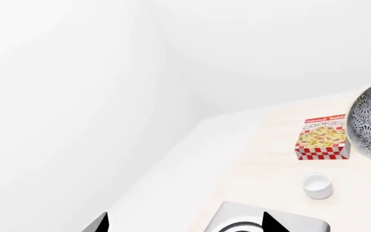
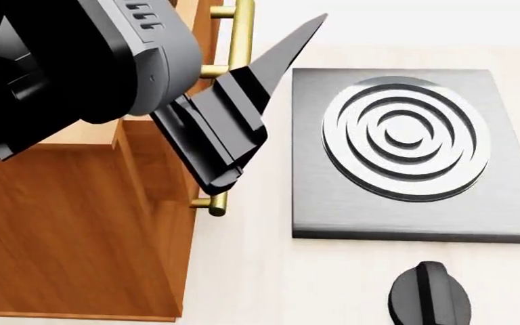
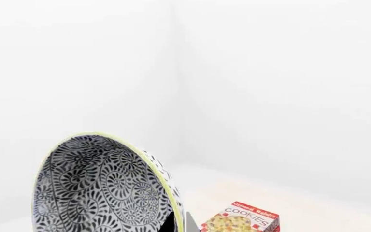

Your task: Pick the akita bowl on the wooden cabinet and place it on the plate.

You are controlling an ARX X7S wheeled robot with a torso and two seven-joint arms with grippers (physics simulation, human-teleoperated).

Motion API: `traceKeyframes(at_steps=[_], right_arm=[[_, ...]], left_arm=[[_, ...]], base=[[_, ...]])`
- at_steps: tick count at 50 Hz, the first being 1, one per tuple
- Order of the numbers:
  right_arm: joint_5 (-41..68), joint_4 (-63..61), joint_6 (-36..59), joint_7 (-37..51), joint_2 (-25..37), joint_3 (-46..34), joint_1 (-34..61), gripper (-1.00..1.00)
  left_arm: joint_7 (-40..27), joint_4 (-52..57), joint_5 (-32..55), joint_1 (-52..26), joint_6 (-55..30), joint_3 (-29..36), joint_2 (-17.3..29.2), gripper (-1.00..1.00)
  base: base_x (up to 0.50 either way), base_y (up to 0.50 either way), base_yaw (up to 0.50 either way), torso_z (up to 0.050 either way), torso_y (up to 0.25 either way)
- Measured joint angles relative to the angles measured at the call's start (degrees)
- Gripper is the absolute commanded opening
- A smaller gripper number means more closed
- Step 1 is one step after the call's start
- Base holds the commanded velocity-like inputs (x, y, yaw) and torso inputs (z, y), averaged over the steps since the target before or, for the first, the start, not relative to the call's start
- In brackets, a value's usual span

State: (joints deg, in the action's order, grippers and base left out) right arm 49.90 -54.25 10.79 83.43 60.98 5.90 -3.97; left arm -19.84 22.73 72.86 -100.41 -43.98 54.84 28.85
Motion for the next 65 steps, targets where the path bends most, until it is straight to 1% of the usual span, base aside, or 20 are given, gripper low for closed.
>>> traceKeyframes(at_steps=[15,28,38,52,65], right_arm=[[8.0,2.7,-13.8,-12.3,-7.3,12.9,-10.1,-1.0],[14.5,3.5,-23.0,-21.4,-13.1,19.3,-15.1,-1.0],[17.6,6.5,-23.7,-21.4,-12.4,20.1,-14.2,-1.0],[19.3,13.4,-22.4,-20.6,-11.3,17.6,-10.6,-1.0],[25.0,18.8,-23.1,-23.9,-12.9,16.9,-9.5,-1.0]], left_arm=[[0.1,-0.3,-0.3,0.5,0.3,0.1,0.2,1.0],[0.1,-0.5,-0.6,1.2,0.6,0.1,0.4,1.0],[0.2,-0.4,-0.8,1.9,1.0,0.1,0.8,1.0],[-0.1,-0.1,-0.9,2.7,1.4,0.0,1.3,1.0],[-0.1,-0.2,-1.1,3.2,1.7,0.0,1.5,1.0]], base=[[0.0,0.0,0.0,0.0,0.0],[0.0,0.0,0.0,0.0,0.001],[0.0,0.0,0.0,0.0,0.0],[0.0,0.0,0.0,0.001,0.0],[0.0,0.0,0.0,0.0,0.001]])
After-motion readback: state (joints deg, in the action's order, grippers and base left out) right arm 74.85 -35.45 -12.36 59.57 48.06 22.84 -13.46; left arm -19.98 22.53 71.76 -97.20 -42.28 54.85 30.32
